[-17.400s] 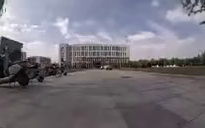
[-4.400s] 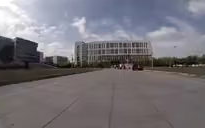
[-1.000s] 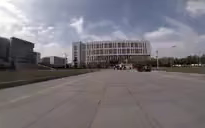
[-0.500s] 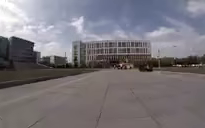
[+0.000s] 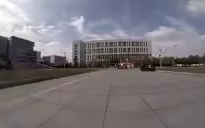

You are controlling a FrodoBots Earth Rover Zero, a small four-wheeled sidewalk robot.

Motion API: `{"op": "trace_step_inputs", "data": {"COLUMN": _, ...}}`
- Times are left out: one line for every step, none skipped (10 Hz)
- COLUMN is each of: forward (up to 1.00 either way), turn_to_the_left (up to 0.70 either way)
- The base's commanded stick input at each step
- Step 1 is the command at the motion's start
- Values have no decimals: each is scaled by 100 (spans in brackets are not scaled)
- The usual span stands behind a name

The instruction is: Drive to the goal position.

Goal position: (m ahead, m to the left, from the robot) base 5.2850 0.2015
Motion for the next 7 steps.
{"op": "trace_step_inputs", "data": {"forward": 100, "turn_to_the_left": 0}}
{"op": "trace_step_inputs", "data": {"forward": 100, "turn_to_the_left": 0}}
{"op": "trace_step_inputs", "data": {"forward": 100, "turn_to_the_left": 0}}
{"op": "trace_step_inputs", "data": {"forward": 100, "turn_to_the_left": -14}}
{"op": "trace_step_inputs", "data": {"forward": 100, "turn_to_the_left": -35}}
{"op": "trace_step_inputs", "data": {"forward": 100, "turn_to_the_left": -39}}
{"op": "trace_step_inputs", "data": {"forward": 100, "turn_to_the_left": -38}}
